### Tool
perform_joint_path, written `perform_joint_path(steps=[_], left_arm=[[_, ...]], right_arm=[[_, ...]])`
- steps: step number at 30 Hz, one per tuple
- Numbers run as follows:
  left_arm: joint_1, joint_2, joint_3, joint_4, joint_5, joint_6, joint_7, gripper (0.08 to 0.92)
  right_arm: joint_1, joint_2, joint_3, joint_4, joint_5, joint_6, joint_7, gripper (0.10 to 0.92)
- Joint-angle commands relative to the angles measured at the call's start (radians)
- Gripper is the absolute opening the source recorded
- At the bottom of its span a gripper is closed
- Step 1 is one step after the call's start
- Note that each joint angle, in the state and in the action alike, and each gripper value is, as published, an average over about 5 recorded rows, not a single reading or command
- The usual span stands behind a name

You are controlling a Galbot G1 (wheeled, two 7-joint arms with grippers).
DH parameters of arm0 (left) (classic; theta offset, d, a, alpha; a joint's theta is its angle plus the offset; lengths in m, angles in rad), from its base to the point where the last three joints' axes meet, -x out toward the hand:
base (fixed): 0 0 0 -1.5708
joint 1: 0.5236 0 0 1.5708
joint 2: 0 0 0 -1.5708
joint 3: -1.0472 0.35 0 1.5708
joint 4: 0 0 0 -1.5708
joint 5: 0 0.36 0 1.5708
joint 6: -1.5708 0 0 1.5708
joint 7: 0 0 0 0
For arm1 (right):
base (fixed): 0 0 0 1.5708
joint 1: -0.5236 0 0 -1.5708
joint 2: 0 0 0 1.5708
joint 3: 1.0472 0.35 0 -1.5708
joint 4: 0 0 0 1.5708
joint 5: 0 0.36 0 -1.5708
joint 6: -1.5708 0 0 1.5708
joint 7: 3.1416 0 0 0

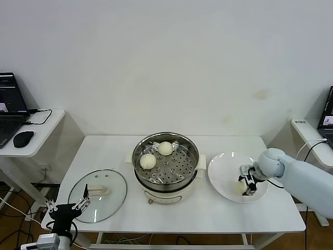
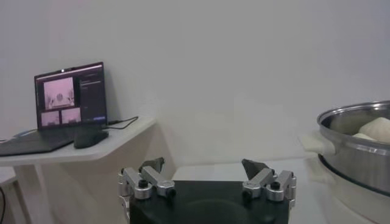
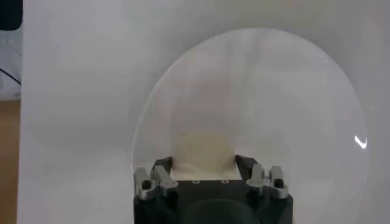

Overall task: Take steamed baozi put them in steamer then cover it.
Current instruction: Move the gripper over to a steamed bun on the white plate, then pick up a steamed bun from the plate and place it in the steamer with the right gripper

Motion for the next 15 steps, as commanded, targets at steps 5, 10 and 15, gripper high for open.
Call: perform_joint_path(steps=[5, 10, 15], left_arm=[[0.001, 0.002, -0.001, -0.002, 0.0, 0.0, 0.0, 0.823], [-0.002, 0.009, -0.002, -0.008, -0.002, 0.002, 0.001, 0.823], [-0.009, 0.013, 0.004, -0.014, -0.003, 0.003, 0.001, 0.823]], right_arm=[[0.083, -0.019, -0.028, 0.027, 0.038, -0.009, -0.021, 0.602], [0.272, -0.067, -0.109, 0.087, 0.132, -0.028, -0.058, 0.602], [0.477, -0.088, -0.218, 0.134, 0.231, -0.053, -0.099, 0.602]])
